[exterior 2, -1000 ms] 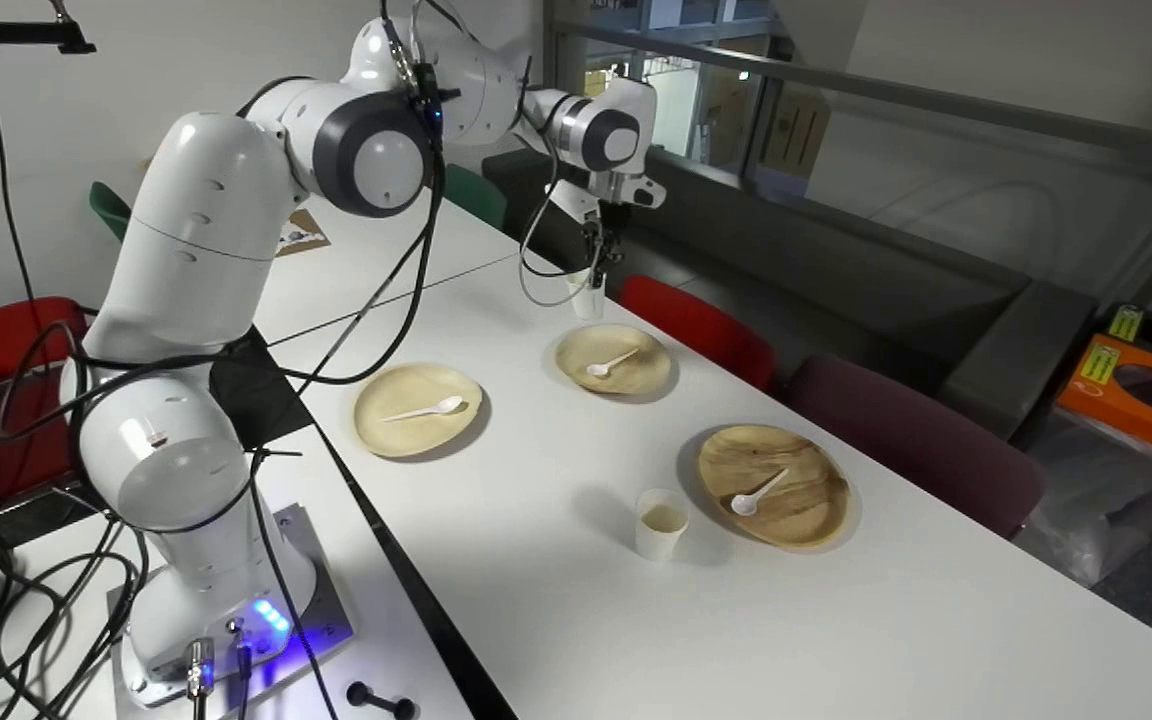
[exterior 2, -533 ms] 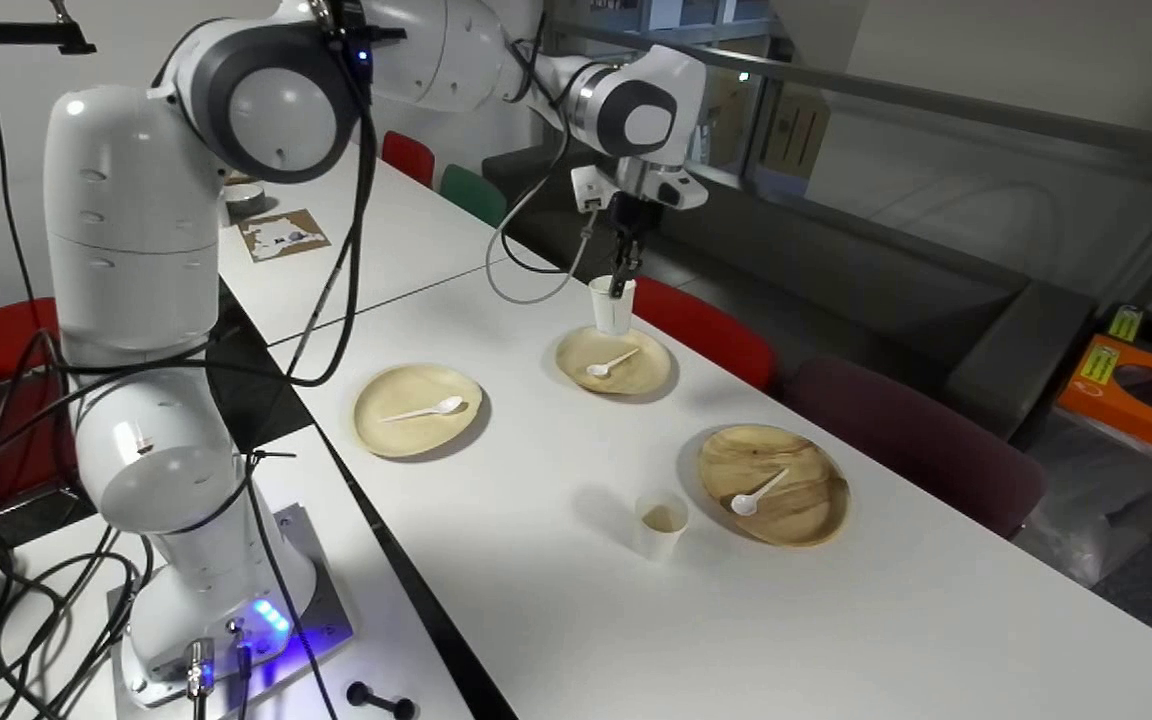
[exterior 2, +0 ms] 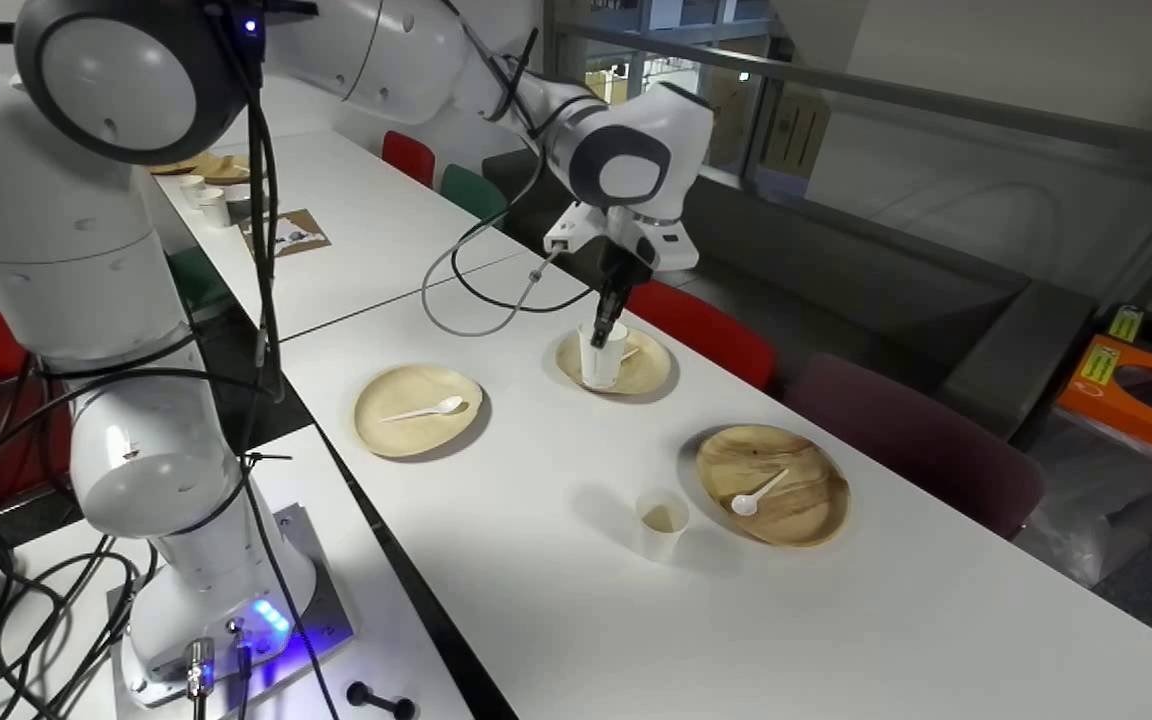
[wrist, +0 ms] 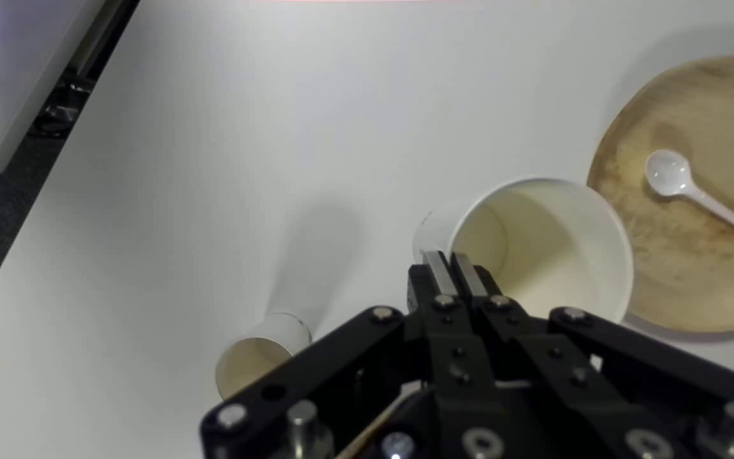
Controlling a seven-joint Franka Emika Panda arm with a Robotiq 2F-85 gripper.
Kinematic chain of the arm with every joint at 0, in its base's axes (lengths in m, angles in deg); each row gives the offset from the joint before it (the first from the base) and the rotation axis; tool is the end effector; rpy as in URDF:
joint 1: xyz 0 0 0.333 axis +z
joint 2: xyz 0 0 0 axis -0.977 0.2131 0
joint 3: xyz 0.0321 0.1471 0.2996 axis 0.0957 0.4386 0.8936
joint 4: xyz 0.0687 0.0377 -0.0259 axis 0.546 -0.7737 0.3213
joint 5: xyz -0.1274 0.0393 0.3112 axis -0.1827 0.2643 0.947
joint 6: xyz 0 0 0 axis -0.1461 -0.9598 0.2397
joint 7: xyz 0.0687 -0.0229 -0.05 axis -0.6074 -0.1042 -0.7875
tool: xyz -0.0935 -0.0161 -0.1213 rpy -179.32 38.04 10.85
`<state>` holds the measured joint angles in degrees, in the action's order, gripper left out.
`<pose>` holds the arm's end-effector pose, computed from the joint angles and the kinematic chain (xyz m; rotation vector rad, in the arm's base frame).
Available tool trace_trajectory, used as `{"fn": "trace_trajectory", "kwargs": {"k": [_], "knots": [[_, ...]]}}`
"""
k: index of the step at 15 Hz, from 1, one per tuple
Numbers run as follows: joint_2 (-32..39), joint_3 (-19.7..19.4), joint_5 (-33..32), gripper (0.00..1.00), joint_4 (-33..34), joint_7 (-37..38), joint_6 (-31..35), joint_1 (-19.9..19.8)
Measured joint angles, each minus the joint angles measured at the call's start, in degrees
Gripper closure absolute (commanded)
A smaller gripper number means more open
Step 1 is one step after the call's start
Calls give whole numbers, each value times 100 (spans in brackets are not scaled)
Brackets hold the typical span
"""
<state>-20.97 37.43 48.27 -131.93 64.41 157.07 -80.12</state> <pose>0.4975 -0.0801 0.4083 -2.7593 1.3990 0.2904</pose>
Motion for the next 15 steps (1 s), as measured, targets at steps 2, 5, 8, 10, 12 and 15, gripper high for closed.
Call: {"fn": "trace_trajectory", "kwargs": {"k": [2, 5, 8, 10, 12, 15], "knots": [[-42, -83, 0, 99, -414, 284, 287, -130], [-4, -243, 3, 99, -932, 581, 641, -366], [31, -404, 47, 99, -1257, 799, 985, -571], [34, -508, 174, 99, -1346, 985, 1200, -690], [25, -601, 345, 99, -1352, 1180, 1399, -803], [-12, -702, 475, 99, -1341, 1426, 1639, -909]]}}
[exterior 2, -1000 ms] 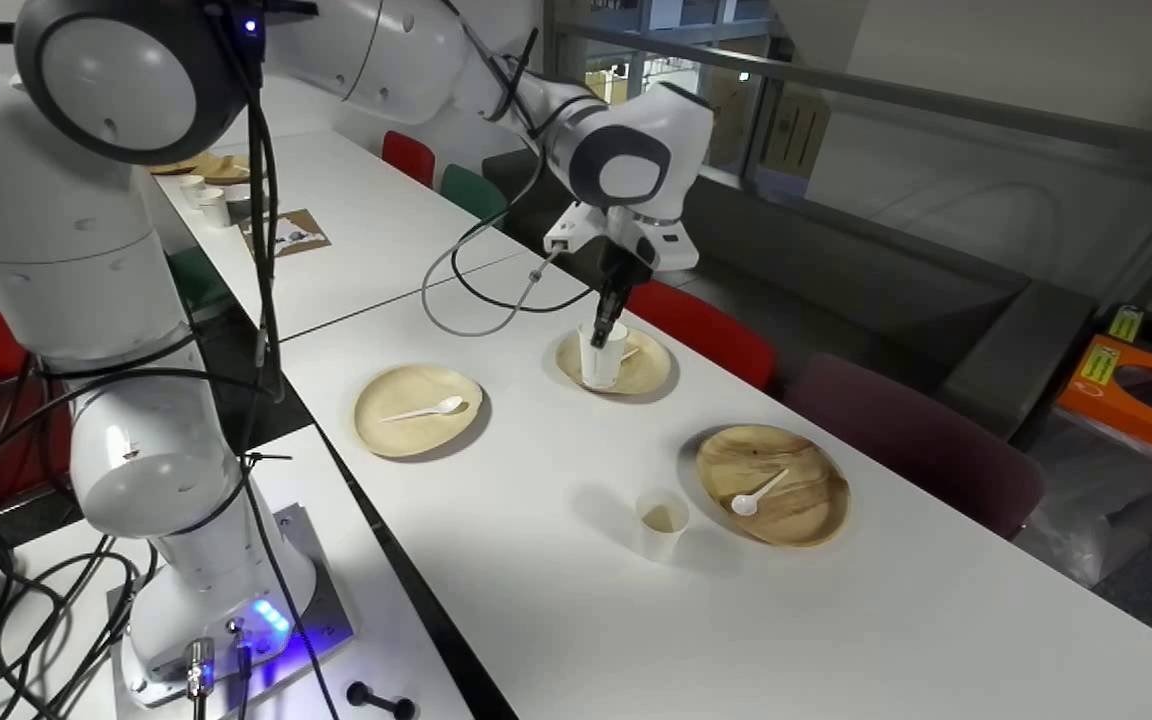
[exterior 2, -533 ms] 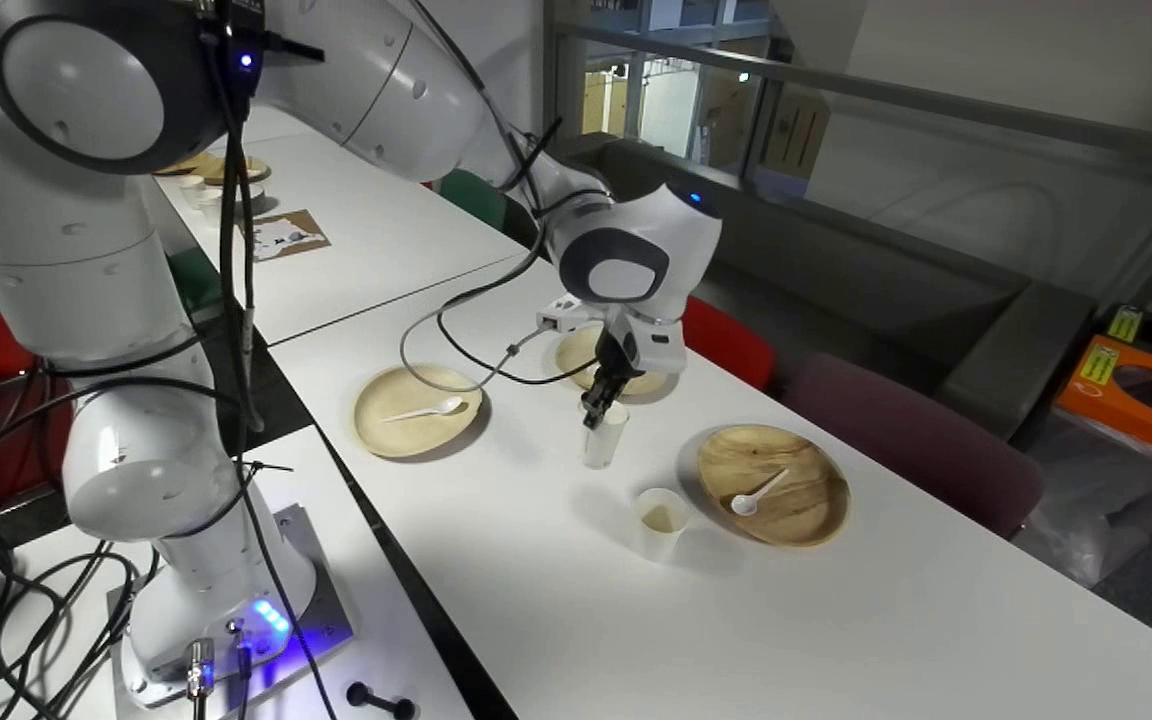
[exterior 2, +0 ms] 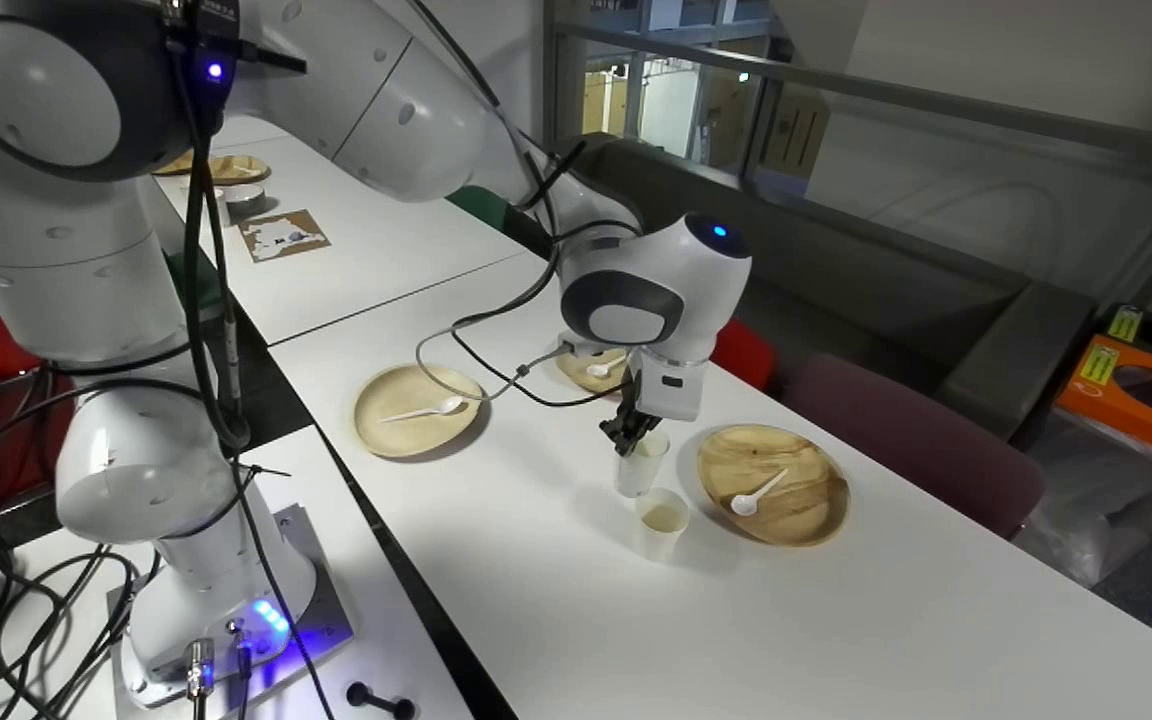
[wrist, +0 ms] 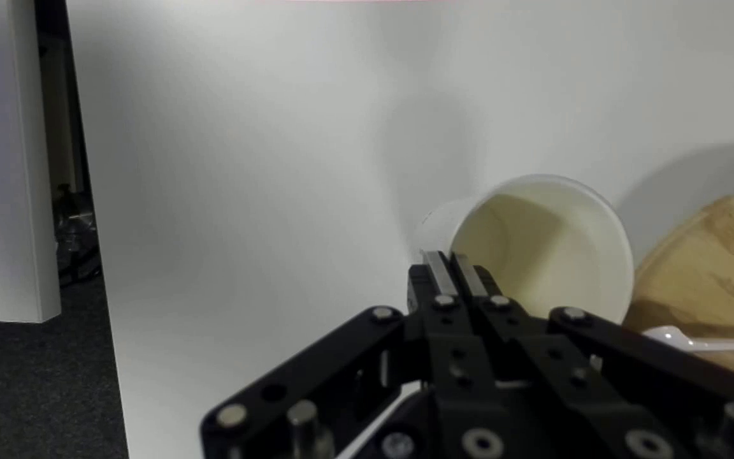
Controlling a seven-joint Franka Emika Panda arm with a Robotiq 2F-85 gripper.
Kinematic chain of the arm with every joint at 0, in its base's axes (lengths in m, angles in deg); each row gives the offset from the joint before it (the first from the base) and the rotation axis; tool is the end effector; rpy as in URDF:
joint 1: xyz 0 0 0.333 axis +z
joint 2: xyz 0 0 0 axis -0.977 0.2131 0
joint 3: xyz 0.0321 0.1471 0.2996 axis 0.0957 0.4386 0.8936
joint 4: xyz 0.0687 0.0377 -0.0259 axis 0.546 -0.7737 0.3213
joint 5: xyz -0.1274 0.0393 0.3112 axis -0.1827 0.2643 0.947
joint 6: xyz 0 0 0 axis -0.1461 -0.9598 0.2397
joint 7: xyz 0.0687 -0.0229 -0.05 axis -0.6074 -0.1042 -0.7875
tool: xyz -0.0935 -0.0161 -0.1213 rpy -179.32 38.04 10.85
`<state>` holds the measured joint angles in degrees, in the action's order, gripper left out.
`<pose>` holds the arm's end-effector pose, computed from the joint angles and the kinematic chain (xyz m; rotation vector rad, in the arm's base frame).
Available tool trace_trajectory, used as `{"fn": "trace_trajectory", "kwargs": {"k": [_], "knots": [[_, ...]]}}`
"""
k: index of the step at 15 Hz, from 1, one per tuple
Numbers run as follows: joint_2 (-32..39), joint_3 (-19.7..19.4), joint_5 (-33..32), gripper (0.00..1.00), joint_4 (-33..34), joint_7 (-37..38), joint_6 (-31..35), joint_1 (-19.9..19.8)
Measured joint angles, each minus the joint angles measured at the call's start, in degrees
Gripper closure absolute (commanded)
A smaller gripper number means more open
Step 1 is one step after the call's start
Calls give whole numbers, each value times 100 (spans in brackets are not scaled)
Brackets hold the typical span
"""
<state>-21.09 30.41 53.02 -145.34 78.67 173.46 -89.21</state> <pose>0.4391 -0.2053 0.3403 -2.1824 2.1221 0.2137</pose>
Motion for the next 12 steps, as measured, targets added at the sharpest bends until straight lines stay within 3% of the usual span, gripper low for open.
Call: {"fn": "trace_trajectory", "kwargs": {"k": [12], "knots": [[93, -122, -11, 99, 277, 662, 186, -78]]}}
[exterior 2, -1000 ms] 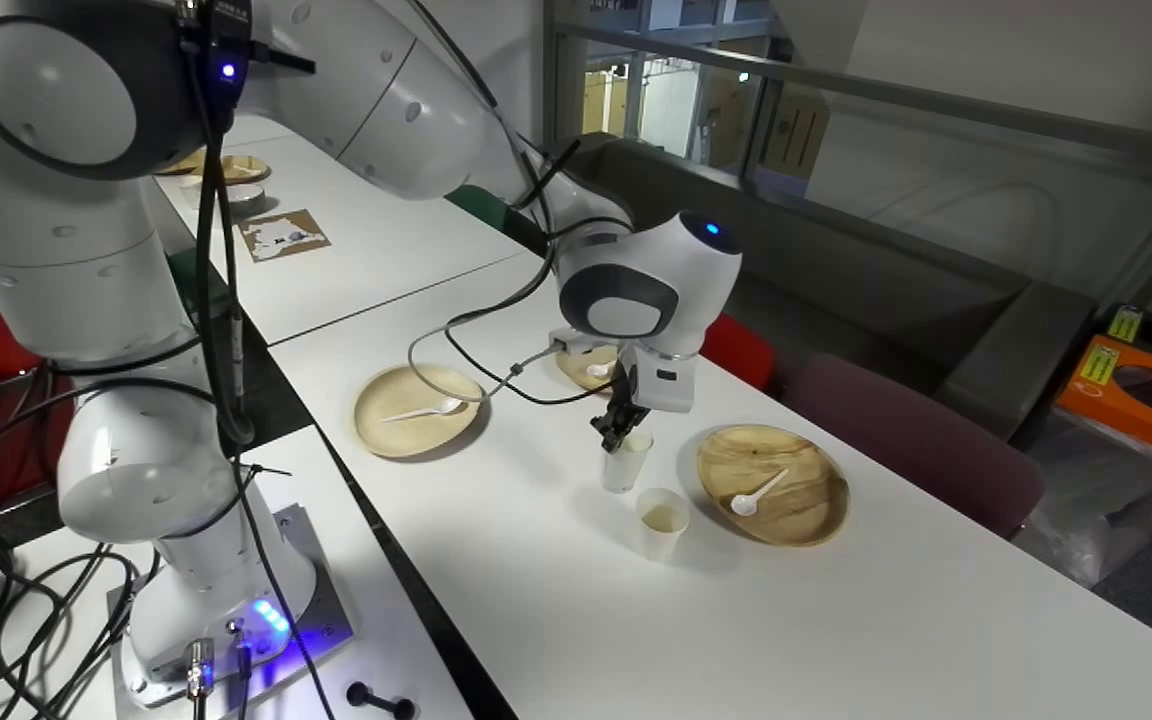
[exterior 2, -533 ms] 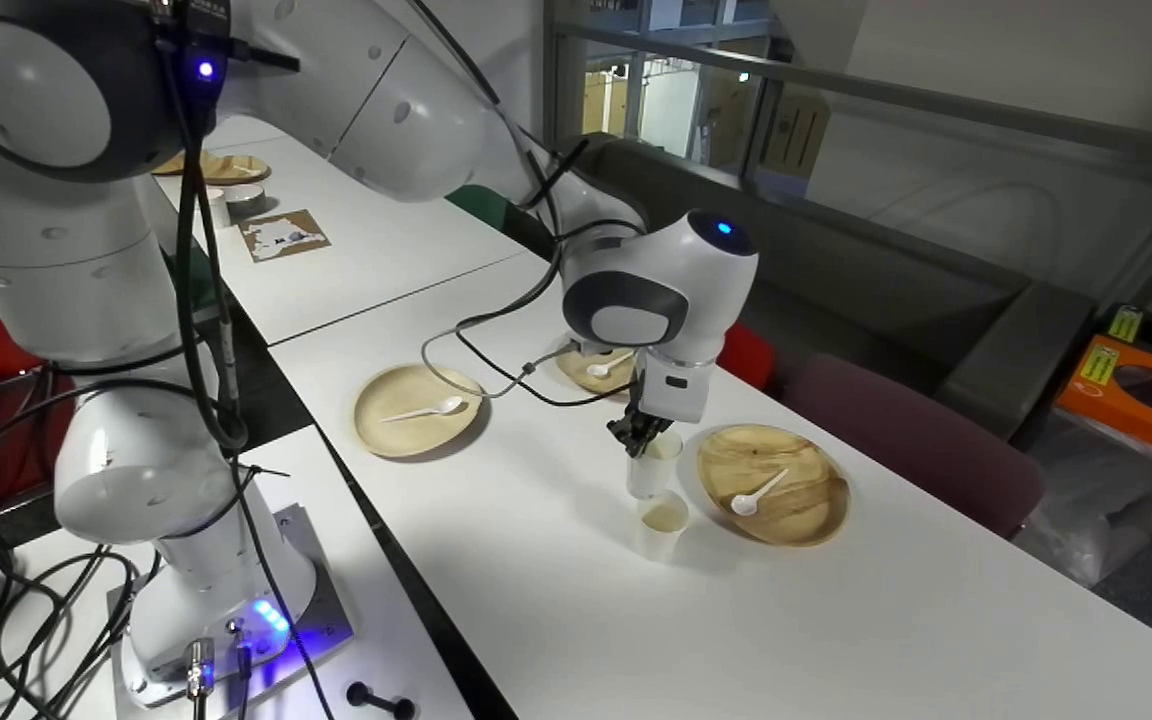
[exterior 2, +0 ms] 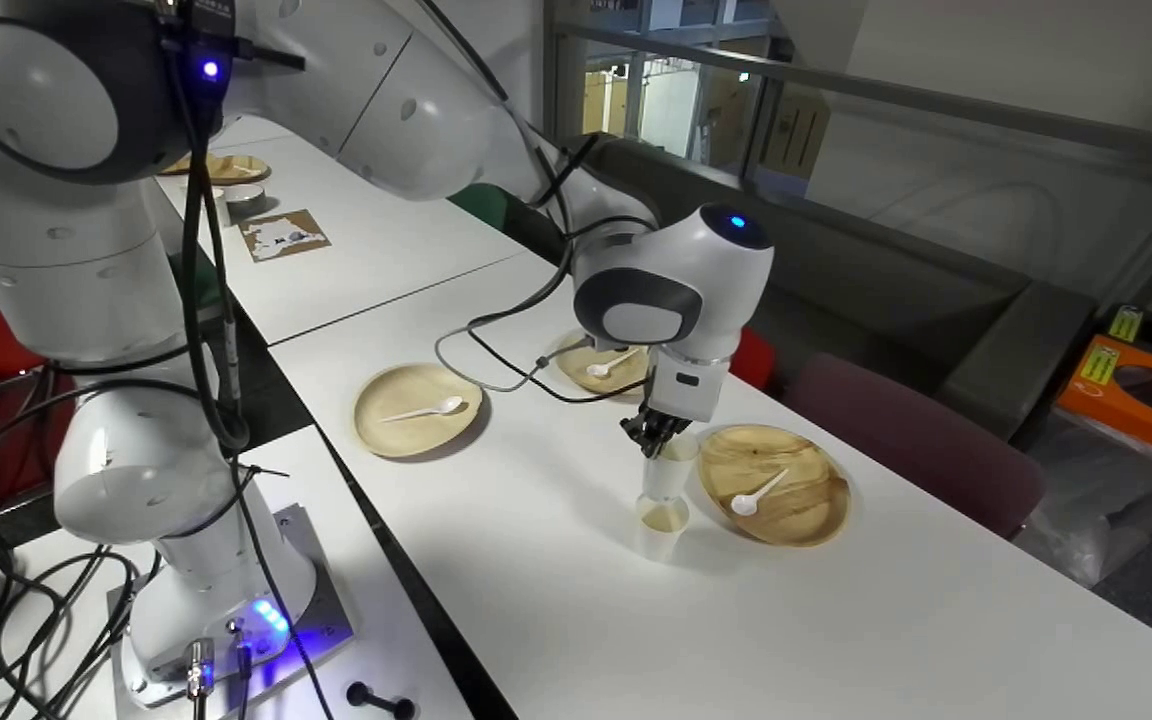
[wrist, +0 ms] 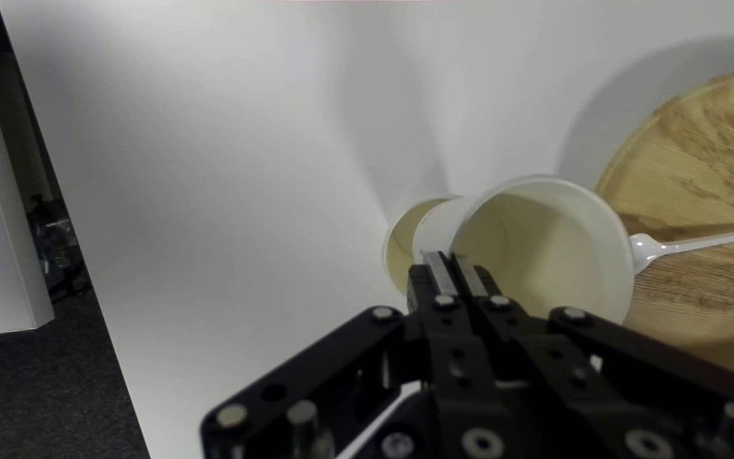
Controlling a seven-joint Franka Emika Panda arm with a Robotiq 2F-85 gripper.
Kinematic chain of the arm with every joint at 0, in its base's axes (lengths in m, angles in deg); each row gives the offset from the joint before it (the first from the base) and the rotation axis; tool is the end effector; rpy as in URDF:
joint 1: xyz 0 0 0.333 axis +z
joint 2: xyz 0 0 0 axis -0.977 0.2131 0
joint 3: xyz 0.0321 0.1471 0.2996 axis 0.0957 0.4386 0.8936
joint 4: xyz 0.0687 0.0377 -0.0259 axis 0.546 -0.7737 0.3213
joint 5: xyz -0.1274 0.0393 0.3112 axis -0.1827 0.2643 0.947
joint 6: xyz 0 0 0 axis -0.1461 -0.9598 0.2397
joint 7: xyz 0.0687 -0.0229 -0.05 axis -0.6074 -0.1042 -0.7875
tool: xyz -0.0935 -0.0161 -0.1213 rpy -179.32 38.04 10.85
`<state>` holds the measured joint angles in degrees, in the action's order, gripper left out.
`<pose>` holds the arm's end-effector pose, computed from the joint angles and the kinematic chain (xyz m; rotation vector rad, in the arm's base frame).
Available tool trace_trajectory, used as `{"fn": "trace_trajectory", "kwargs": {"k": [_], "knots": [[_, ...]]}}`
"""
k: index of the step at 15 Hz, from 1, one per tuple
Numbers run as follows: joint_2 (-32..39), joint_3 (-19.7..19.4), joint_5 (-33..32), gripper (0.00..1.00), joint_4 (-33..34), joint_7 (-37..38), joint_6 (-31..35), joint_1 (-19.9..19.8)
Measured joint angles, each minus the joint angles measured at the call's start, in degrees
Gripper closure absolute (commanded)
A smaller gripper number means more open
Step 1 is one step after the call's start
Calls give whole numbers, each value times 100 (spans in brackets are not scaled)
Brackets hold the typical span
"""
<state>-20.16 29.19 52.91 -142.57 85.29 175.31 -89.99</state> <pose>0.4494 -0.2306 0.3534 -2.0198 2.2775 0.1193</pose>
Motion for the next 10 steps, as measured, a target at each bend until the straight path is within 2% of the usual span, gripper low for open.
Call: {"fn": "trace_trajectory", "kwargs": {"k": [10], "knots": [[706, 98, 11, 99, 473, 1, 0, 39]]}}
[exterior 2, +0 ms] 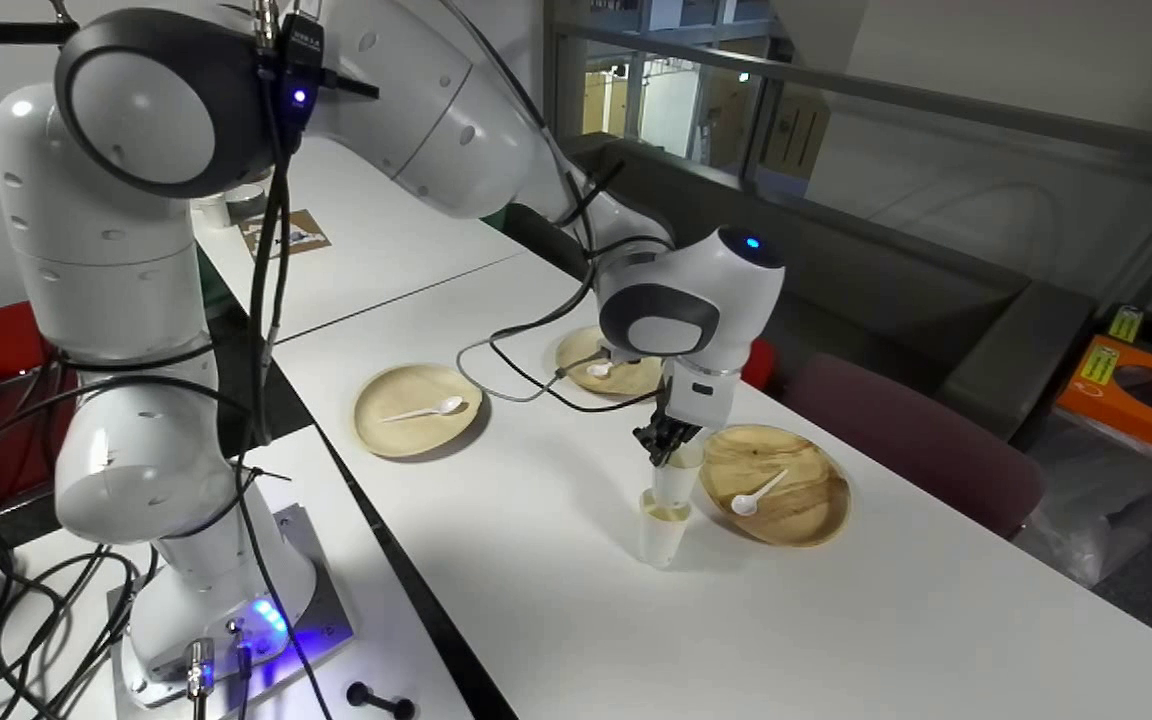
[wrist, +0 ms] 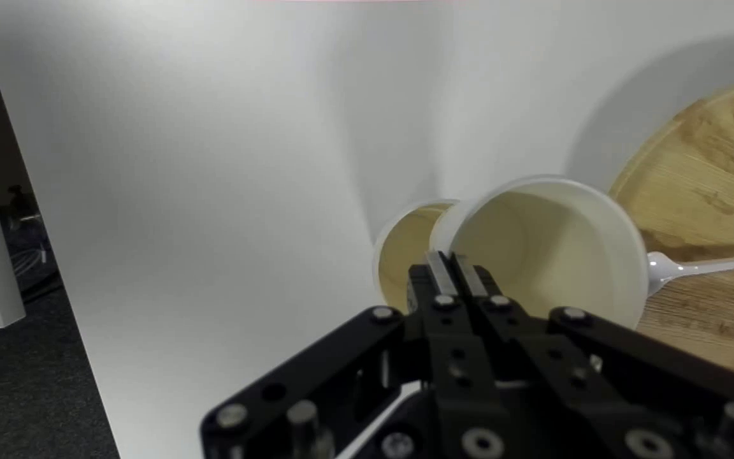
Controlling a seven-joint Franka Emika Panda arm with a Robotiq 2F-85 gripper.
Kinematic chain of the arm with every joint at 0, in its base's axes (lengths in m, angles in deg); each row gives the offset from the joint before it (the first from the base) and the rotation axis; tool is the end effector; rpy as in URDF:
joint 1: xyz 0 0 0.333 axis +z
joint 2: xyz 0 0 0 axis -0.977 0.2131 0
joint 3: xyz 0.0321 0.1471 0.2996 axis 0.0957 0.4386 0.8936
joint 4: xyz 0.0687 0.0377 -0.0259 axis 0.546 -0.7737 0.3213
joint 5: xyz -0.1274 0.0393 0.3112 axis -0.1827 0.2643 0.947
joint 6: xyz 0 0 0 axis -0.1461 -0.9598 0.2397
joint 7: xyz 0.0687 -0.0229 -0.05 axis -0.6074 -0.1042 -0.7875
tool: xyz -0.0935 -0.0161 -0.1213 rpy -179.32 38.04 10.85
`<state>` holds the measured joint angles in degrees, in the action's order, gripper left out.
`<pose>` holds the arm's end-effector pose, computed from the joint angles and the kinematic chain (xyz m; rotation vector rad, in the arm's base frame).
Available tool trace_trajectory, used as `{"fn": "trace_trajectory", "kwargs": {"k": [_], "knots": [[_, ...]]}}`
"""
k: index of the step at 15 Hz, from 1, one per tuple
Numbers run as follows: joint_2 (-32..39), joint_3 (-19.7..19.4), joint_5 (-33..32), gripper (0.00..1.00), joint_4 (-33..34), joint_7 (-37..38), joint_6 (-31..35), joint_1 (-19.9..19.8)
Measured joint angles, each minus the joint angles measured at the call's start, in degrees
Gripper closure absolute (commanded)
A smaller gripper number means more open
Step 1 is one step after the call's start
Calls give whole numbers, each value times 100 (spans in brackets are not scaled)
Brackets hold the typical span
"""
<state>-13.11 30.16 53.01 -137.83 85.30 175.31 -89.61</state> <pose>0.4789 -0.2305 0.3227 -2.0727 2.2831 0.1596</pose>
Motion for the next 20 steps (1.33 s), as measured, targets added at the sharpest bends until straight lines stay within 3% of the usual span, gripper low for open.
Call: {"fn": "trace_trajectory", "kwargs": {"k": [20], "knots": [[357, 37, 0, 99, 305, -1, -11, -9]]}}
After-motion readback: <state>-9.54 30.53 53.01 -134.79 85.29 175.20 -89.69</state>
